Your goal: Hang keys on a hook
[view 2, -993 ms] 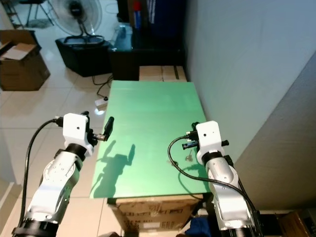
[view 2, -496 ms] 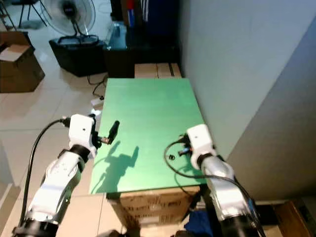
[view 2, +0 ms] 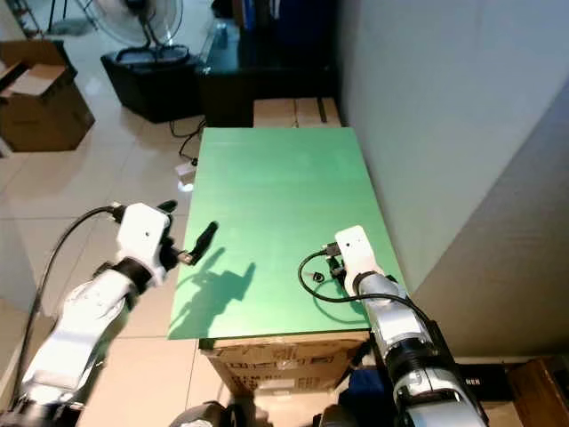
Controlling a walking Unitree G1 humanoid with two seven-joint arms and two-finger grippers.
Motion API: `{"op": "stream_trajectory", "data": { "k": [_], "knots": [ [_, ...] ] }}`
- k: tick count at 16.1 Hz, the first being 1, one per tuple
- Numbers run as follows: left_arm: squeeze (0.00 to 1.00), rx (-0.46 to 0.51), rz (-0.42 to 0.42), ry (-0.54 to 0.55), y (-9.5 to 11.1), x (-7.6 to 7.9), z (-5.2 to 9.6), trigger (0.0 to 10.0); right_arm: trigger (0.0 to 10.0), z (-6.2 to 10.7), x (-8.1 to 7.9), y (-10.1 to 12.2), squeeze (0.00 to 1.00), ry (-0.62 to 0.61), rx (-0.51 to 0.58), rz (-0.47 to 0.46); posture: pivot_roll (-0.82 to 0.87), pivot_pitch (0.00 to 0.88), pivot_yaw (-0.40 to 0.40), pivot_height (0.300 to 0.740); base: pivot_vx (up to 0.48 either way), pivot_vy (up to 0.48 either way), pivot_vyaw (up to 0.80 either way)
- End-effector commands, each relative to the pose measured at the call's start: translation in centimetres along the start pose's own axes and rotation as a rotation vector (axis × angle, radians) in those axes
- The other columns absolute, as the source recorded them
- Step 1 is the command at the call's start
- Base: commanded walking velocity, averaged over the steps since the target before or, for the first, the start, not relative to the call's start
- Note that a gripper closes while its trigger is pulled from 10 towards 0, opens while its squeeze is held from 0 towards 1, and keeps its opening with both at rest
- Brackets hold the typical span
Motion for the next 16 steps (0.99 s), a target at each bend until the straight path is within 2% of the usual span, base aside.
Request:
{"op": "stream_trajectory", "data": {
  "k": [1, 3, 5, 10, 11, 13, 14, 15, 16],
  "knots": [
    [0.0, -0.002, -0.001, -0.004, 0.2, -0.4, 0.5, 10.0, 10.0, -0.1, 0.6, 0.2, 1.0, -0.011, 0.005, -0.006, 0.04, 0.168, 0.086, 0.74, 0.0, 0.0, 0.0],
    [0.0, -0.026, -0.011, -0.014, 0.1, -0.5, 0.8, 10.0, 10.0, -0.2, 1.9, -0.2, 1.0, -0.029, -0.012, -0.031, 0.07, 0.181, 0.099, 0.74, 0.0, 0.0, 0.0],
    [0.0, -0.037, -0.025, -0.019, 0.2, -0.9, 1.3, 10.0, 10.0, -0.3, 2.3, -0.1, 1.0, -0.031, -0.001, -0.05, 0.1, 0.196, 0.111, 0.74, 0.0, 0.0, 0.0],
    [0.0, -0.061, -0.05, -0.024, 0.9, -2.2, 3.1, 10.0, 10.0, -0.2, 3.0, 0.7, 1.0, 0.03, 0.012, -0.009, 0.16, 0.242, 0.141, 0.74, 0.0, 0.0, 0.0],
    [0.0, -0.065, -0.051, -0.039, 1.0, -2.2, 3.5, 10.0, 10.0, 0.0, 3.2, 0.9, 1.0, 0.052, 0.011, 0.018, 0.16, 0.246, 0.142, 0.74, 0.0, 0.0, 0.0],
    [0.0, -0.081, -0.033, -0.144, 1.1, -0.9, 4.6, 10.0, 10.0, 0.4, 3.8, 0.8, 1.0, 0.11, -0.009, 0.077, 0.15, 0.248, 0.143, 0.74, 0.0, 0.0, 0.0],
    [0.0, -0.099, -0.025, -0.258, 1.1, 0.7, 5.3, 10.0, 10.0, 0.7, 4.3, 0.3, 0.9, 0.136, -0.05, 0.16, 0.14, 0.248, 0.141, 0.74, 0.0, 0.0, 0.0],
    [0.0, -0.108, -0.011, -0.325, 1.1, 1.7, 5.8, 10.0, 10.0, 1.1, 4.9, -0.3, 0.0, 0.151, -0.095, 0.234, 0.14, 0.243, 0.141, 0.74, 0.0, 0.0, 0.0],
    [0.0, -0.109, -0.004, -0.336, 1.1, 1.9, 5.9, 10.0, 10.0, 1.2, 5.1, -0.6, 0.0, 0.155, -0.111, 0.255, 0.13, 0.243, 0.14, 0.74, 0.0, 0.0, 0.0]
  ]
}}
Point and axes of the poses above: a point about 5 cm out from each wrist's last joint towards the gripper, its own z axis pointing back from the gripper into the wrist, its own y axis along the axis of the wrist's last joint, x = y × z, the point moved 6 cm from there along -z, pointing out of the wrist towards the gripper, and after that the axes turned 4 degrees about -z, right-handed, at the moved point
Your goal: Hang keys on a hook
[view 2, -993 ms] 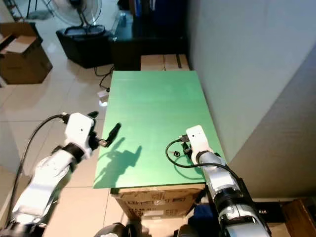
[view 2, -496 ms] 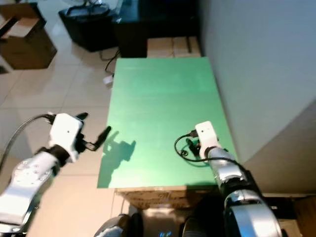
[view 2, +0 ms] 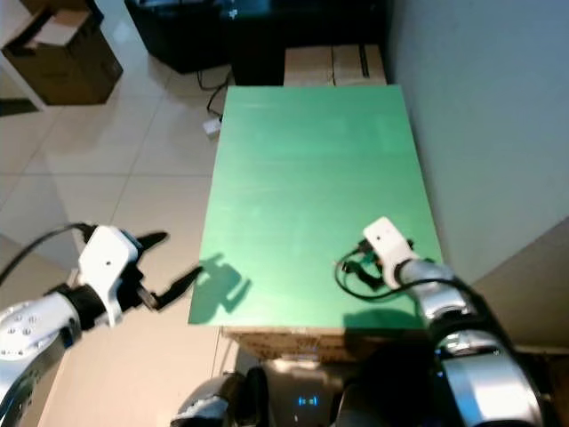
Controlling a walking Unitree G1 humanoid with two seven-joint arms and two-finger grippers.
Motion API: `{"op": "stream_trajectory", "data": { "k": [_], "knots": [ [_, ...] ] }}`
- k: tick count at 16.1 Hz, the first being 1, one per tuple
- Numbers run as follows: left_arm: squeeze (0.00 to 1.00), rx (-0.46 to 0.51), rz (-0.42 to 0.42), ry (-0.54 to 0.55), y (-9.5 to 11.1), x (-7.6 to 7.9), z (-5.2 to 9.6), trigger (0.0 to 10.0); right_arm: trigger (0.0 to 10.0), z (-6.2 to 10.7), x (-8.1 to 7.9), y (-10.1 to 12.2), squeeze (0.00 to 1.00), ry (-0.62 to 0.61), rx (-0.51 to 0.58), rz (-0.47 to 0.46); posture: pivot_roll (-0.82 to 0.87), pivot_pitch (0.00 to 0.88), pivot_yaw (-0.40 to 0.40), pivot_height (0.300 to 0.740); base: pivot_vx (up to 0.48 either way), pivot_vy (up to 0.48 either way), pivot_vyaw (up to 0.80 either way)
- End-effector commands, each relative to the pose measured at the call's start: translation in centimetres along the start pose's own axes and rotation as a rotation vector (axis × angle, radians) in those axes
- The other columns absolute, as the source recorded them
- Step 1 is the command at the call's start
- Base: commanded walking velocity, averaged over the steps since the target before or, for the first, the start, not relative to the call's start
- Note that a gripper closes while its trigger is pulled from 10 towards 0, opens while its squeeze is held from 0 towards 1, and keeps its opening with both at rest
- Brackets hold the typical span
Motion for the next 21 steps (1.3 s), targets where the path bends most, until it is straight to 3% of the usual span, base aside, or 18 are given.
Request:
{"op": "stream_trajectory", "data": {
  "k": [1, 4, 5, 6, 7, 16, 21],
  "knots": [
    [0.0, -0.011, 0.006, -0.019, -0.1, 0.3, 0.2, 10.0, 10.0, 0.0, -0.5, -0.7, 0.0, 0.037, -0.034, 0.038, 0.13, 0.241, 0.141, 0.74, 0.0, 0.0, 0.0],
    [0.0, -0.02, 0.012, -0.027, -0.3, 0.2, 0.0, 10.0, 10.0, 0.2, -0.6, -1.3, 0.0, 0.06, -0.051, 0.038, 0.13, 0.232, 0.154, 0.74, 0.0, 0.0, 0.0],
    [0.0, -0.024, 0.01, -0.032, -0.4, 0.1, -0.1, 10.0, 7.4, 0.2, -0.8, -1.5, 0.0, 0.074, -0.058, 0.041, 0.13, 0.231, 0.157, 0.74, 0.0, 0.0, 0.0],
    [0.0, -0.028, 0.008, -0.036, -0.4, 0.0, -0.1, 10.0, 2.2, 0.2, -0.9, -1.5, 0.0, 0.079, -0.059, 0.043, 0.13, 0.229, 0.159, 0.74, 0.0, 0.0, 0.0],
    [0.0, -0.027, 0.007, -0.037, -0.4, -0.1, -0.1, 10.0, 0.0, 0.3, -0.9, -1.6, 0.0, 0.08, -0.06, 0.04, 0.13, 0.225, 0.16, 0.74, 0.0, 0.0, 0.0],
    [0.0, -0.026, 0.013, -0.089, -0.3, 0.4, 0.8, 10.0, 0.0, 0.3, -1.2, -1.6, 0.0, 0.101, -0.053, 0.01, 0.13, 0.214, 0.168, 0.74, 0.0, 0.0, 0.0],
    [0.0, -0.022, 0.011, -0.088, 0.1, 0.3, 0.2, 10.0, 0.0, 0.2, -1.3, -1.4, 0.0, 0.11, -0.05, 0.002, 0.13, 0.202, 0.169, 0.74, 0.0, 0.0, 0.0]
  ]
}}
Point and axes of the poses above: a point about 5 cm out from each wrist's last joint towards the gripper, its own z axis pointing back from the gripper into the wrist, its own y axis along the axis of the wrist's last joint, x = y × z, the point moved 6 cm from there along -z, pointing out of the wrist towards the gripper, and after that the axes turned 4 degrees about -z, right-handed, at the moved point
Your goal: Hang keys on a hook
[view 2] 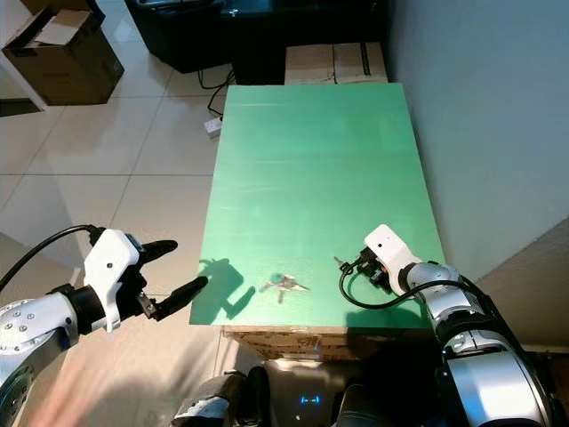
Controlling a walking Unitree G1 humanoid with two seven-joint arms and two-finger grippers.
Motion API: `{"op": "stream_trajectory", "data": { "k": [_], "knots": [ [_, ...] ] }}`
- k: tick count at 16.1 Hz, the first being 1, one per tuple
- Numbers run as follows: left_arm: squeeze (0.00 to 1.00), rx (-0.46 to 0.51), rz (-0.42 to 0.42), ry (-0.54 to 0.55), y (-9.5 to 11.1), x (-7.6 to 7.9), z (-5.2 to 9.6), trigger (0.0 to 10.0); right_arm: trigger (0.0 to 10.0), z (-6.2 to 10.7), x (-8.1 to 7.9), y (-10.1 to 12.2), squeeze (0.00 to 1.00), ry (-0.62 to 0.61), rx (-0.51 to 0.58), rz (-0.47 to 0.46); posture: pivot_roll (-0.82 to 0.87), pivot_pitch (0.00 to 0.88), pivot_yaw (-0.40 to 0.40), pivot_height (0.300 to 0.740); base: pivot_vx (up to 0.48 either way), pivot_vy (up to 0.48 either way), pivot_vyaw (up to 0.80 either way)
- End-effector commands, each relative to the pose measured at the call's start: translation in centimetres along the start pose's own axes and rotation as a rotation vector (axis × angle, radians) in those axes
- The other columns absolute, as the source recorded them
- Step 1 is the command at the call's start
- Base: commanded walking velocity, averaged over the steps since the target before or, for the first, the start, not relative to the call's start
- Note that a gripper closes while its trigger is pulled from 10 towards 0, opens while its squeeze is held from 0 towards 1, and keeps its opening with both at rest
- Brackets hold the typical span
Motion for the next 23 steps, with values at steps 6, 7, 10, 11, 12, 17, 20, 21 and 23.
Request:
{"op": "stream_trajectory", "data": {
  "k": [6, 7, 10, 11, 12, 17, 20, 21, 23],
  "knots": [
    [0.0, 0.005, -0.014, 0.004, 0.4, -0.3, -0.3, 10.0, 0.0, -0.2, -0.3, 0.1, 0.0, 0.003, 0.011, -0.028, 0.12, 0.185, 0.173, 0.74, 0.0, 0.0, 0.0],
    [0.0, 0.008, -0.014, 0.007, 0.4, -0.4, -0.4, 10.0, 0.0, -0.2, -0.1, 0.2, 0.0, -0.013, 0.02, -0.037, 0.12, 0.179, 0.176, 0.74, 0.0, 0.0, 0.0],
    [0.0, 0.014, -0.016, 0.008, 0.3, -0.4, -0.7, 10.0, 0.0, -0.1, 0.4, 0.3, 0.0, -0.051, 0.048, -0.078, 0.1, 0.162, 0.181, 0.74, 0.0, 0.0, 0.0],
    [0.0, 0.02, -0.016, 0.014, 0.3, -0.6, -0.9, 10.0, 0.0, 0.0, 0.6, 0.6, 0.0, -0.061, 0.063, -0.085, 0.09, 0.157, 0.182, 0.74, 0.0, 0.0, 0.0],
    [0.0, 0.025, -0.02, 0.026, 0.4, -0.8, -1.1, 10.0, 0.0, 0.1, 0.9, 1.0, 0.0, -0.073, 0.09, -0.102, 0.08, 0.152, 0.183, 0.74, 0.0, 0.0, 0.0],
    [0.0, 0.047, -0.013, 0.179, 0.2, -3.2, -2.5, 10.0, 0.0, 1.6, 3.2, 7.7, 0.0, -0.198, 0.45, -0.249, 0.01, 0.107, 0.174, 0.74, 0.0, 0.0, 0.0],
    [0.0, 0.071, 0.007, 0.223, 0.2, -3.7, -3.2, 10.0, 0.0, 2.9, 3.7, 10.1, 0.0, -0.328, 0.605, -0.268, -0.02, 0.086, 0.166, 0.74, 0.0, 0.0, 0.0],
    [0.0, 0.083, 0.018, 0.248, 0.3, -3.9, -3.6, 10.0, 0.0, 3.8, 3.5, 11.0, 0.0, -0.392, 0.684, -0.287, -0.03, 0.072, 0.159, 0.74, 0.0, 0.0, 0.0],
    [0.0, 0.104, 0.054, 0.311, 0.2, -4.3, -4.2, 10.0, 0.0, 5.8, 3.4, 11.6, 0.0, -0.538, 0.788, -0.353, -0.05, 0.06, 0.153, 0.74, 0.0, 0.0, 0.0]
  ]
}}
Point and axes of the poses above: a point about 5 cm out from each wrist's last joint towards the gripper, its own z axis pointing back from the gripper into the wrist, its own y axis along the axis of the wrist's last joint, x = y × z, the point moved 6 cm from there along -z, pointing out of the wrist towards the gripper, and after that the axes turned 4 degrees about -z, right-handed, at the moved point
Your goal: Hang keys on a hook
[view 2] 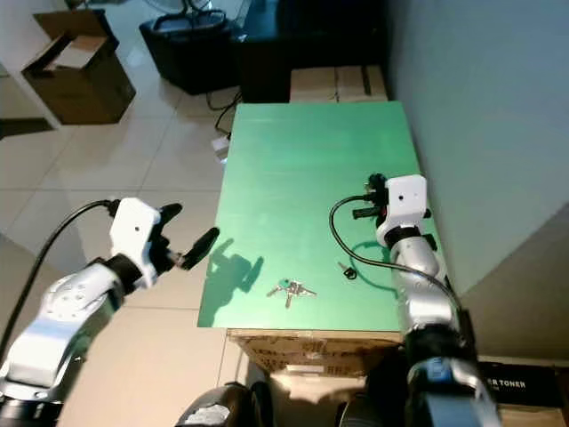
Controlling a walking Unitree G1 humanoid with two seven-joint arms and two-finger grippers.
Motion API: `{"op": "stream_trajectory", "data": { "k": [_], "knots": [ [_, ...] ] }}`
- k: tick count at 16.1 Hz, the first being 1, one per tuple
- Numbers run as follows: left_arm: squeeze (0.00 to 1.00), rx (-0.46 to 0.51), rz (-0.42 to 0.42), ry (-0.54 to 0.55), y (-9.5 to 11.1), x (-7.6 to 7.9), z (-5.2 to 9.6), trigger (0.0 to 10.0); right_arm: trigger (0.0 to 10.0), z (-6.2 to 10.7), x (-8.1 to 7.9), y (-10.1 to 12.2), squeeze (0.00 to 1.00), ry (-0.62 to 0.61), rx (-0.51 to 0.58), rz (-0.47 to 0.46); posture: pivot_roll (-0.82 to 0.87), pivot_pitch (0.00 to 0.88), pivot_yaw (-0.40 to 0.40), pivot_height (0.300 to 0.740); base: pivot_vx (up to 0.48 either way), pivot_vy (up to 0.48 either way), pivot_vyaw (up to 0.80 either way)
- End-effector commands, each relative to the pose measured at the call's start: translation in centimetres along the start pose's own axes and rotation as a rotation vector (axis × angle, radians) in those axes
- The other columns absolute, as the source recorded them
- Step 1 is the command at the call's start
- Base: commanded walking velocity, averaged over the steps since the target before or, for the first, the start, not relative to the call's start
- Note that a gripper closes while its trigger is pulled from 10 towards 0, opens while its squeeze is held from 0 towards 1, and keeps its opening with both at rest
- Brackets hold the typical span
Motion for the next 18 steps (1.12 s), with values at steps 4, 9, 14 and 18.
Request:
{"op": "stream_trajectory", "data": {
  "k": [4, 9, 14, 18],
  "knots": [
    [0.0, -0.014, 0.018, 0.075, -1.0, -0.8, -0.8, 10.0, 0.0, 1.8, -0.1, 2.8, 0.0, -0.173, 0.131, 0.131, -0.09, 0.042, 0.154, 0.74, 0.0, 0.0, 0.0],
    [0.0, -0.007, 0.044, 0.111, -1.3, -1.2, -1.3, 10.0, 0.0, 2.4, -1.0, 2.9, 0.0, -0.165, 0.127, 0.209, -0.1, 0.026, 0.134, 0.74, 0.0, 0.0, 0.0],
    [0.0, 0.024, 0.064, 0.264, -1.1, -2.5, -0.8, 10.0, 10.0, 2.8, -2.9, 3.7, 0.0, -0.07, 0.074, 0.089, -0.09, 0.014, 0.091, 0.74, 0.0, 0.0, 0.0],
    [0.0, 0.114, 0.076, 0.296, 0.7, -1.9, 0.4, 10.0, 10.0, 4.9, -7.5, 4.8, 0.0, 0.169, 0.095, 0.014, -0.09, 0.021, 0.087, 0.74, 0.0, 0.0, 0.4]
  ]
}}
Point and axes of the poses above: a point about 5 cm out from each wrist's last joint towards the gripper, its own z axis pointing back from the gripper into the wrist, its own y axis along the axis of the wrist's last joint, x = y × z, the point moved 6 cm from there along -z, pointing out of the wrist towards the gripper, and after that the axes turned 4 degrees about -z, right-handed, at the moved point
